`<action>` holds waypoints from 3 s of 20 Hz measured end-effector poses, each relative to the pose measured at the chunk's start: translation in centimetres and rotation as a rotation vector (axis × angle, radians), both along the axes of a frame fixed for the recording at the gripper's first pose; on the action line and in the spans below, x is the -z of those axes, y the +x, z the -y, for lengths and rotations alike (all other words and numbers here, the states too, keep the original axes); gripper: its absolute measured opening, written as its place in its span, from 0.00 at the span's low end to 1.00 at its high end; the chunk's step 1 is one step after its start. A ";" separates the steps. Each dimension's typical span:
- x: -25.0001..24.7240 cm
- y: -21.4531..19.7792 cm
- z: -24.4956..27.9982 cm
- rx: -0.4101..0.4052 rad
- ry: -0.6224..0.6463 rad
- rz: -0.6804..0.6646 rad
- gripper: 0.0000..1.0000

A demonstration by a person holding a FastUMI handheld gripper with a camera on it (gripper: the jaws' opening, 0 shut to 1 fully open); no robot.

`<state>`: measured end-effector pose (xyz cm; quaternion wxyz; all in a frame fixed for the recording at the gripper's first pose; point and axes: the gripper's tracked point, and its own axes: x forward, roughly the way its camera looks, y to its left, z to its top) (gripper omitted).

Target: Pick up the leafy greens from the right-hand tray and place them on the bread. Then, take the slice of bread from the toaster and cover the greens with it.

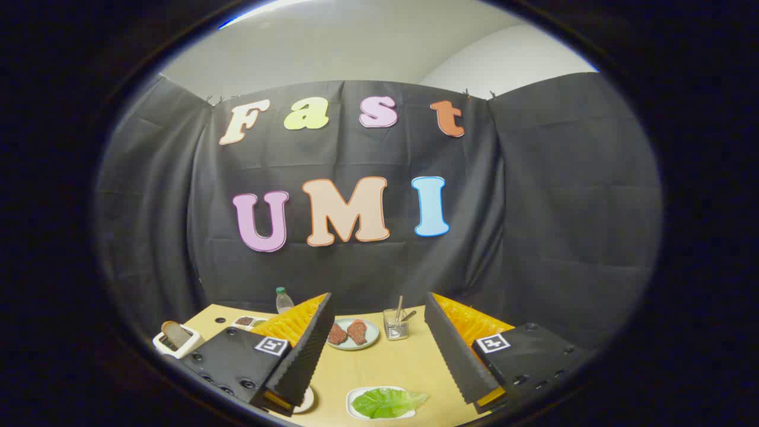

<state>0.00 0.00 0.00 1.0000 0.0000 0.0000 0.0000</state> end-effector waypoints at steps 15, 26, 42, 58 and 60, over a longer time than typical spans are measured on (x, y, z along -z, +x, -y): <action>1.4 0.2 0.1 -0.009 0.038 -0.058 0.99; 8.4 0.9 1.9 -0.136 -0.043 -0.289 0.99; 29.6 2.4 7.7 -0.379 -0.060 -1.020 0.99; 39.1 4.8 9.5 -0.408 0.056 -1.318 0.65; 39.0 4.6 9.4 -0.413 0.068 -1.331 0.55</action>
